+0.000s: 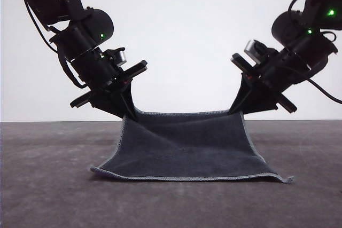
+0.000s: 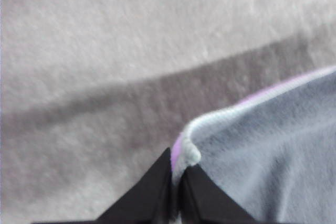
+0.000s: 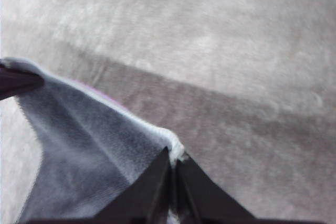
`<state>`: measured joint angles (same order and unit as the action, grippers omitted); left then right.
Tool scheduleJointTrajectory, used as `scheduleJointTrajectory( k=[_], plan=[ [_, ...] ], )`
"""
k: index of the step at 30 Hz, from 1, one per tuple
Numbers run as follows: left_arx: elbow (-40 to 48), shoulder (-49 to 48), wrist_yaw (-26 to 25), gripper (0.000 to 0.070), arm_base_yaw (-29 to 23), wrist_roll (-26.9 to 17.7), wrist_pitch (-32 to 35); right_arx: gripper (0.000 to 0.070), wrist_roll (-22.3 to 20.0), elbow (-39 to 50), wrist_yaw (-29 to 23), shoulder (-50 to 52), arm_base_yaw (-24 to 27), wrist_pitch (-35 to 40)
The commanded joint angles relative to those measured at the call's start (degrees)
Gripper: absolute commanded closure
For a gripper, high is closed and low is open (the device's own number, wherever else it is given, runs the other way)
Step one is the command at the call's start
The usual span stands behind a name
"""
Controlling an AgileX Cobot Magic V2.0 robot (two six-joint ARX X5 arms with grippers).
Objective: Fold clothes
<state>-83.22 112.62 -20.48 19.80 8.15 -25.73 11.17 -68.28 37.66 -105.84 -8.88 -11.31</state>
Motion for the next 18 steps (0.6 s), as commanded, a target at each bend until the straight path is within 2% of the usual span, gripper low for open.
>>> scheduleJointTrajectory(
  k=[1,6,13,18],
  plan=[
    [0.05,-0.95,0.29,0.0699,0.52,-1.27,-0.01,0.0696,-1.55,0.65,-0.19,0.64,0.00,0.15],
    [5.85,-4.81,0.34,0.0699,0.89,-1.23,2.05,0.0696,-1.55,6.82,-0.18,4.82,-0.24,2.55],
    [19.75,-13.90,-0.34,0.0699,1.44,-1.06,8.14,0.0696,-1.52,18.54,0.01,12.66,-1.33,6.95],
    [26.38,-18.39,-0.48,0.0699,3.03,-0.98,8.74,0.0696,-1.48,25.76,-0.17,17.91,-2.94,8.76]
  ],
)
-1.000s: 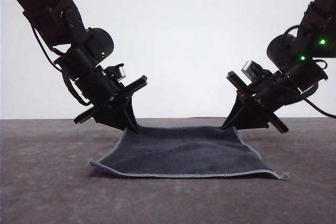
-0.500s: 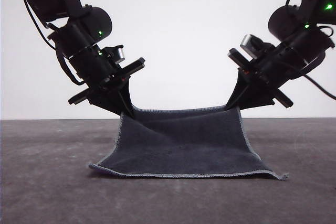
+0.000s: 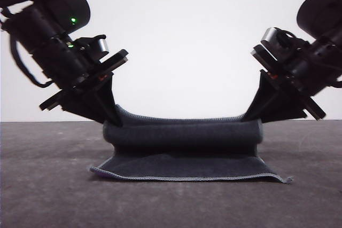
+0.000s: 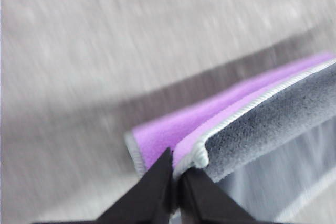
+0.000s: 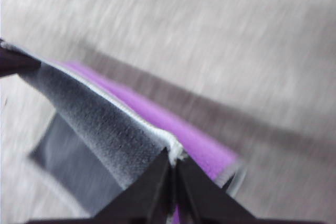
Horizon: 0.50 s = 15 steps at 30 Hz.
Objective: Fold clothes
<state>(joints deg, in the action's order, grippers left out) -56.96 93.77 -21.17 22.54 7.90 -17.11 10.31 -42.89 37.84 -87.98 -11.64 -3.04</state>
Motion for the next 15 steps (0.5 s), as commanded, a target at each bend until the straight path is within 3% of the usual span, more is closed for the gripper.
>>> scheduleJointTrajectory(
  k=[1,4,7,10,12,15],
  plan=[
    [0.87,-0.08,0.13,0.0699,0.75,-0.65,0.02,0.0694,-0.61,1.33,-0.36,0.77,-0.47,0.48],
    [2.70,-1.81,0.11,0.0662,2.06,0.82,-1.26,0.0646,-0.37,4.42,-0.37,3.27,-1.28,-0.03],
    [3.05,-3.23,0.14,0.0466,2.86,2.12,-4.55,0.0518,0.11,6.11,-0.35,5.74,-1.42,-2.27],
    [3.05,-5.03,-0.04,0.0279,3.00,3.06,-8.16,0.0479,0.19,6.27,-0.39,8.70,-1.41,-6.55],
    [3.07,-6.80,-1.21,0.0226,3.00,3.26,-11.04,0.0479,0.28,6.27,-0.41,11.43,-1.40,-9.37],
    [3.08,-10.55,-2.02,0.0224,3.00,3.02,-15.95,0.0479,1.80,6.27,-0.41,15.84,-1.36,-12.77]
  ],
)
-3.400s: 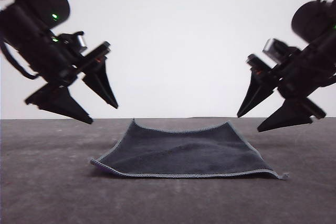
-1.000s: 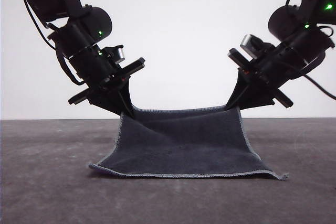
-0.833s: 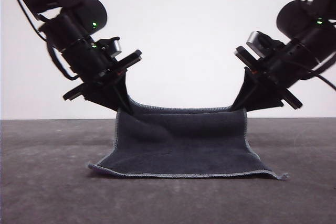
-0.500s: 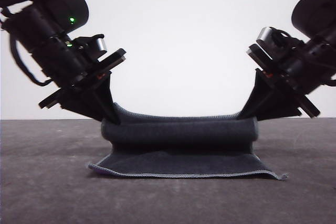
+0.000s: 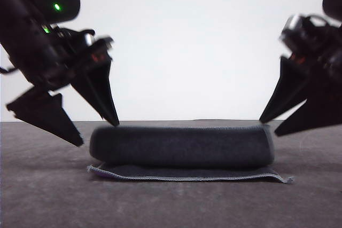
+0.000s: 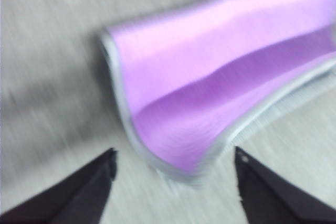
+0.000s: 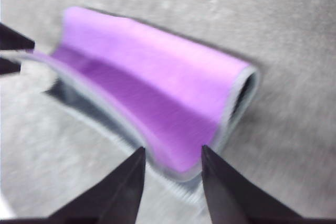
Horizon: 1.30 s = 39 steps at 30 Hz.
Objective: Fold clothes
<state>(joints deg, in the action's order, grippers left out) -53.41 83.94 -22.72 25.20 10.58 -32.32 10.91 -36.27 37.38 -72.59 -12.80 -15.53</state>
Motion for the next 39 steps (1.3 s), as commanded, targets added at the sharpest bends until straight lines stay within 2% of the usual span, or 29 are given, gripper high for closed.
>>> scheduleJointTrajectory(
  k=[1,6,10,14,19,23,28,32,39],
  plan=[
    [-0.46,-2.21,-0.40,0.0225,0.34,0.03,-2.00,0.0479,1.82,-0.35,0.02,1.97,-0.20,-1.34],
    [0.60,-11.97,1.03,0.0230,0.32,-0.32,-4.46,0.0479,5.78,-0.37,-0.78,8.43,-0.20,-6.69],
    [3.61,-21.46,5.55,0.0231,0.32,0.27,-3.75,0.0479,8.49,-0.37,-2.08,10.56,-0.14,-11.29],
    [9.55,-31.49,7.74,0.0231,0.14,0.88,-2.45,0.0479,9.29,-0.37,-3.18,10.51,-0.14,-15.36],
    [18.40,-43.30,7.96,0.0236,-1.47,4.41,0.22,0.0479,10.53,-0.37,-5.03,10.45,-0.13,-15.75],
    [21.80,-48.99,9.80,0.0236,-2.10,4.81,0.24,0.0476,11.29,-0.37,-5.88,9.33,-0.10,-14.65],
    [22.08,-50.70,11.37,0.0236,-2.10,4.80,0.45,0.0403,11.16,-0.37,-5.88,3.77,-0.11,-11.21],
    [22.08,-50.62,11.35,0.0236,-2.10,4.87,0.61,0.0399,11.16,-0.37,-5.37,-2.50,-0.11,-5.25],
    [22.08,-50.64,11.34,0.0236,-2.10,4.91,0.57,0.0398,12.45,-0.37,-1.45,-12.10,-0.24,2.36]
  ],
)
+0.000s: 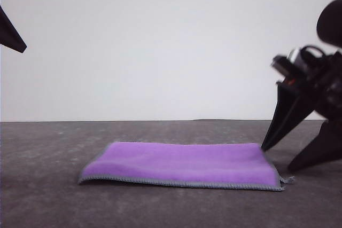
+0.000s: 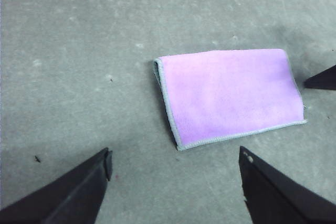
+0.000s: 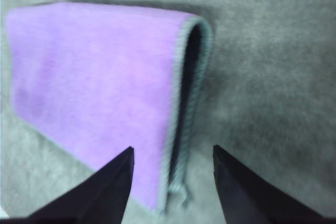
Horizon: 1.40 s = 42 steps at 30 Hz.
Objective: Fold clothes
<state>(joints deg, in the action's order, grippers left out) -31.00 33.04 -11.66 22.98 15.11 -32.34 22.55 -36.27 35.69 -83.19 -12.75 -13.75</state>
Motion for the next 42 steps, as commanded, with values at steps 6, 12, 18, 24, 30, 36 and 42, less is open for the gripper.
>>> scheduleJointTrajectory(
  k=[6,12,18,24,30,36,42],
  plan=[
    [-0.33,0.26,0.30,0.0236,0.11,0.52,0.60,0.0398,0.90,-0.37,1.18,-6.41,-1.17,2.89],
    [-0.33,0.26,0.28,0.0236,0.11,0.72,0.61,0.0414,1.98,-0.37,3.25,-8.10,-4.38,5.91],
    [-0.33,0.26,0.28,0.0236,0.11,1.05,0.59,0.0685,3.90,-0.37,2.01,-8.11,-5.17,7.29],
    [-0.33,0.26,0.28,0.0236,0.11,1.18,0.59,0.0697,3.91,-0.75,1.84,-7.75,-4.84,7.27],
    [-0.33,0.26,0.28,0.0236,0.11,2.12,0.60,0.0697,3.98,-2.09,2.79,-5.11,-5.30,7.24],
    [-0.33,0.26,0.31,0.0236,0.11,2.09,0.65,0.0697,4.64,-5.54,5.31,-3.95,-7.44,5.75],
    [-0.33,0.26,0.31,0.0236,0.11,2.08,0.63,0.0697,5.69,-9.62,3.09,-4.88,-13.11,7.15]
  ],
)
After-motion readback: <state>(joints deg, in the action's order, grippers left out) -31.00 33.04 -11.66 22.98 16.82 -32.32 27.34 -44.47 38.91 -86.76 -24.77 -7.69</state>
